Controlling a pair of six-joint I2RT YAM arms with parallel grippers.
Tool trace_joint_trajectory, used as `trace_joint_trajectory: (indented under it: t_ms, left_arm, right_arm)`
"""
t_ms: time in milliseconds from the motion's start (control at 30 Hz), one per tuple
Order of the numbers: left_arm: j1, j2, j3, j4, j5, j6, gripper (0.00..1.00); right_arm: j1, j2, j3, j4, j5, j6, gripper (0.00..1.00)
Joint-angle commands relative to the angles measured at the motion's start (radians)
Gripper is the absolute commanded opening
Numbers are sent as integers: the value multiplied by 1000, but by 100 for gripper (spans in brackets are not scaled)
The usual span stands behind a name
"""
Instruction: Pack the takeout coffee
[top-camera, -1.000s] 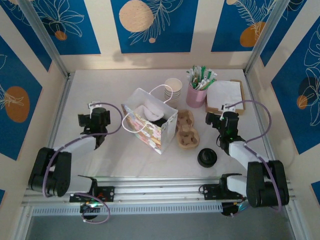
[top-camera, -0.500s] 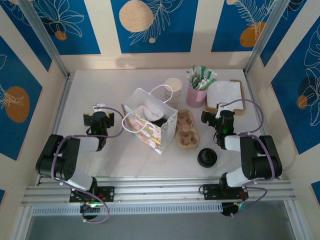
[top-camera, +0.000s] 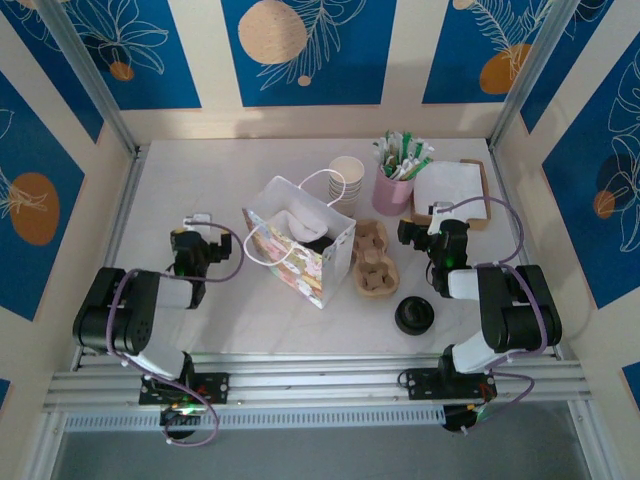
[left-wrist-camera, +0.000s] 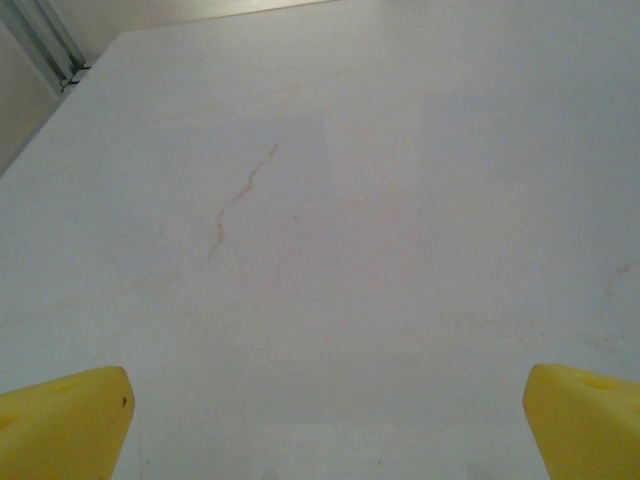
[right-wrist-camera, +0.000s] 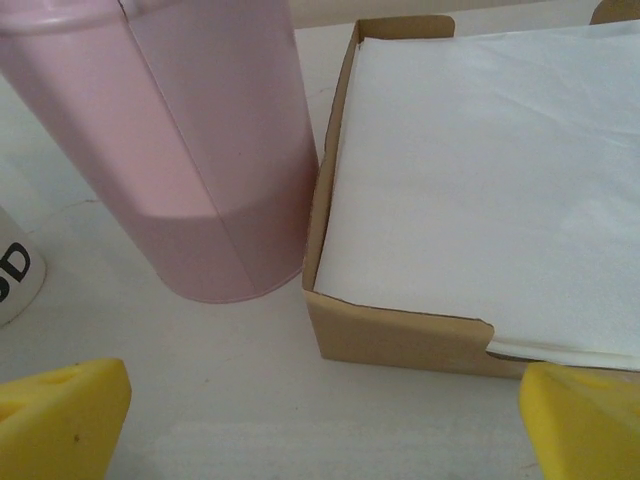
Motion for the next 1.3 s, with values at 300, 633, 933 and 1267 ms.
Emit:
trace_joint_trajectory:
  t_ms: [300,633,933,1267]
  left_arm:
    - [11,5,-9,99,5,-8,100]
    - [10,6,-9,96,6,-9,100]
    - [10,5,-9,96,6,-9,100]
    - [10,6,-9,96,6,-10,100]
  right_arm:
    - [-5,6,-8,45,-13,-19,99]
    - [-5,5,-8,48,-14,-19,99]
    - [-5,5,-8,47,-13,-19,99]
    - [-5,6,-8,46,-13,-19,99]
